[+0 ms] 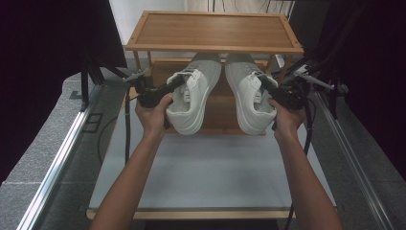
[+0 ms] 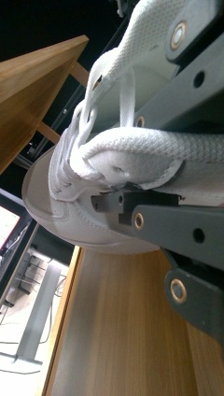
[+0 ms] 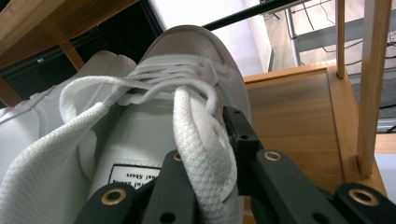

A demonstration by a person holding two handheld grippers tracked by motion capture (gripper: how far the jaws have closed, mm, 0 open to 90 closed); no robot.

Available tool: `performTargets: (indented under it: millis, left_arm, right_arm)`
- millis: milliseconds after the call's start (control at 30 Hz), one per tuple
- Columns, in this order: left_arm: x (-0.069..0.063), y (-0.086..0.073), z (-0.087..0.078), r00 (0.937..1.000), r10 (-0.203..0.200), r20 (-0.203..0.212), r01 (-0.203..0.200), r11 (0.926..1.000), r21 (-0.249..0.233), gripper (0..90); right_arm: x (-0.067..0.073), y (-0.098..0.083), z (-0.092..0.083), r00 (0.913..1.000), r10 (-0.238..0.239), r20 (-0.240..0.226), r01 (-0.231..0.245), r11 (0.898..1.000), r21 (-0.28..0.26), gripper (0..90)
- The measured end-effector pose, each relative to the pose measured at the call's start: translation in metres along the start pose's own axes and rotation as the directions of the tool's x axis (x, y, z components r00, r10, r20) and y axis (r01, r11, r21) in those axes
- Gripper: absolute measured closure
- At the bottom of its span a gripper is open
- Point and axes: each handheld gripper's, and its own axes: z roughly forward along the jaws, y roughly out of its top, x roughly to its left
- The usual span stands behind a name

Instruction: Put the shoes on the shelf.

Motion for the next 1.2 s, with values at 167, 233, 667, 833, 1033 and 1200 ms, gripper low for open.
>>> performTargets:
  millis: [167, 233, 667, 833, 1033, 1200]
  left_arm:
    - [-0.002, 0.003, 0.006, 0.9999, -0.005, -0.011, 0.005, 1.0000, -0.004, 80.9]
    - [-0.004, 0.004, 0.009, 0.9998, -0.006, -0.020, 0.006, 0.9999, -0.012, 80.8]
    - [-0.002, 0.009, 0.031, 0.9958, -0.040, -0.082, 0.036, 0.9979, -0.053, 80.4]
    - [0.001, 0.011, 0.037, 0.9936, -0.059, -0.096, 0.053, 0.9966, -0.062, 79.8]
    - [0.009, 0.011, 0.049, 0.9859, -0.098, -0.136, 0.083, 0.9904, -0.111, 79.5]
    - [0.011, 0.006, 0.057, 0.9815, -0.118, -0.151, 0.096, 0.9848, -0.145, 78.0]
  right_arm:
    - [0.002, 0.003, 0.004, 0.9999, 0.010, 0.007, -0.010, 1.000, -0.001, 83.6]
    - [0.004, 0.004, 0.005, 0.9999, 0.013, 0.012, -0.013, 1.000, -0.004, 83.6]
    - [0.017, 0.011, 0.028, 0.9982, 0.033, 0.051, -0.033, 0.999, -0.013, 83.0]
    - [0.017, 0.009, 0.041, 0.9958, 0.051, 0.076, -0.050, 0.999, -0.017, 83.0]
    - [0.021, 0.005, 0.056, 0.9916, 0.085, 0.097, -0.082, 0.996, -0.035, 82.2]
    - [0.026, 0.000, 0.068, 0.9882, 0.114, 0.103, -0.109, 0.993, -0.048, 80.7]
